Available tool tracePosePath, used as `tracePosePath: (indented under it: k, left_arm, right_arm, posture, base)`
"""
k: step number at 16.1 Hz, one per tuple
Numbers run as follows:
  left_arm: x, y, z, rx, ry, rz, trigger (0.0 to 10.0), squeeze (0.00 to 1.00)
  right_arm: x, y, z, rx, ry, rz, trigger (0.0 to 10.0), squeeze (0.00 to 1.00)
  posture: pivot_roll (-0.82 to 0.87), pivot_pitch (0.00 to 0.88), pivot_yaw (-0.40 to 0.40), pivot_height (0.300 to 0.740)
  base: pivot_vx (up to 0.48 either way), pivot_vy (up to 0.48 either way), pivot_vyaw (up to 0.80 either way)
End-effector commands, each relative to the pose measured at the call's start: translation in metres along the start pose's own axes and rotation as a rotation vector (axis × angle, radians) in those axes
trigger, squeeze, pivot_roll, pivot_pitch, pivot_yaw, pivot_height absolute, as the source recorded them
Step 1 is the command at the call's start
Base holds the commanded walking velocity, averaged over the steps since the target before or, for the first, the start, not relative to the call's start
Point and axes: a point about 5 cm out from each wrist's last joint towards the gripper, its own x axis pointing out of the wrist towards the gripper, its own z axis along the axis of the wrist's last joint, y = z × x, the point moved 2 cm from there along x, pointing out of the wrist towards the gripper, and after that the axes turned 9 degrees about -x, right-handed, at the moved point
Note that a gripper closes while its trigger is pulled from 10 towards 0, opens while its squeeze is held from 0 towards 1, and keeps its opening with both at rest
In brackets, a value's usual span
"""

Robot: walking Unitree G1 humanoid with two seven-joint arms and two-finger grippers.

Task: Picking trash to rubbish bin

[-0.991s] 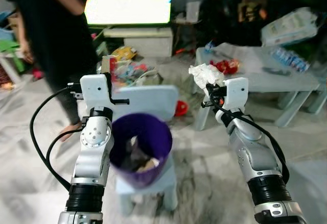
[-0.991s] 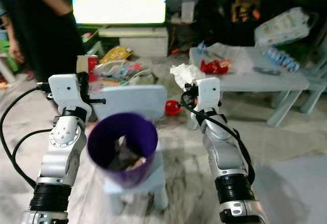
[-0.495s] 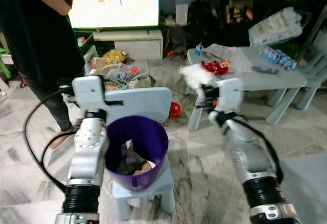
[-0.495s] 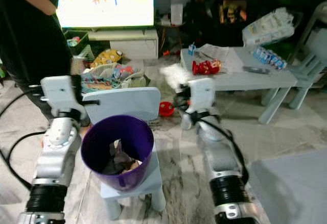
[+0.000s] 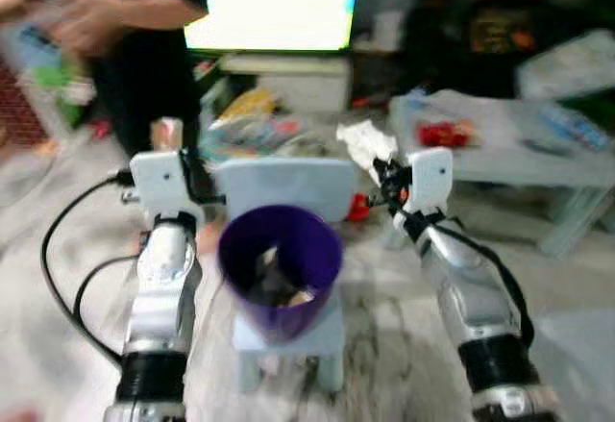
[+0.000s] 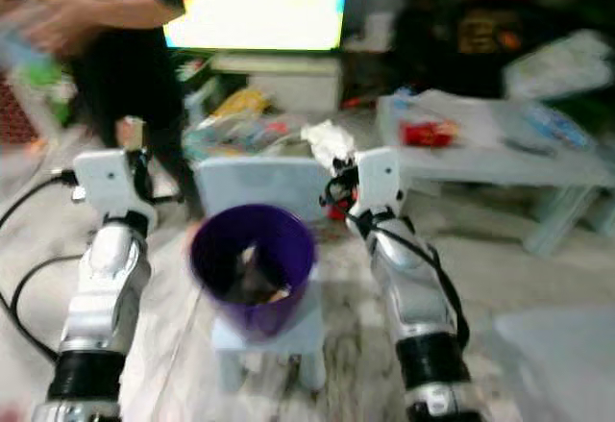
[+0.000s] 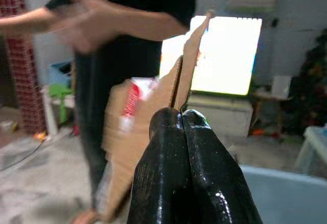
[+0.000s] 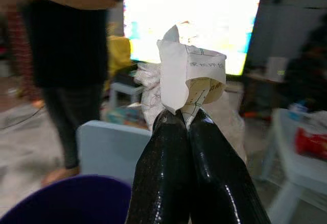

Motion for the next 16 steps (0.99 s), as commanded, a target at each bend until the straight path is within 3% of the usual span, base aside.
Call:
tracePosePath:
  k: [1, 4, 10, 16]
  left_arm:
    - [0.003, 0.003, 0.004, -0.005, -0.006, 0.026, 0.0, 0.00]
    - [0.005, 0.005, 0.006, -0.010, -0.012, 0.031, 0.0, 0.00]
    - [0.003, 0.004, 0.002, -0.014, 0.001, 0.030, 0.0, 0.00]
    - [0.003, 0.000, -0.030, -0.042, 0.124, 0.008, 0.0, 0.00]
  right_arm:
    - [0.002, -0.001, 0.008, -0.013, -0.025, 0.002, 0.0, 0.00]
    - [0.002, -0.002, 0.008, -0.013, -0.027, 0.000, 0.0, 0.00]
    - [0.003, -0.002, 0.008, -0.008, -0.028, 0.003, 0.0, 0.00]
    - [0.003, -0.003, 0.010, 0.004, -0.035, -0.008, 0.0, 0.00]
  posture:
    - [0.05, 0.000, -0.036, 0.740]
    - [0.04, 0.000, -0.036, 0.740]
    - [0.05, 0.000, -0.037, 0.740]
    - [0.04, 0.000, -0.033, 0.740]
  base:
    - [0.416, 0.000, 0.00]
    - [0.409, 0.000, 0.00]
    - [0.000, 0.000, 0.00]
    - [0.000, 0.000, 0.00]
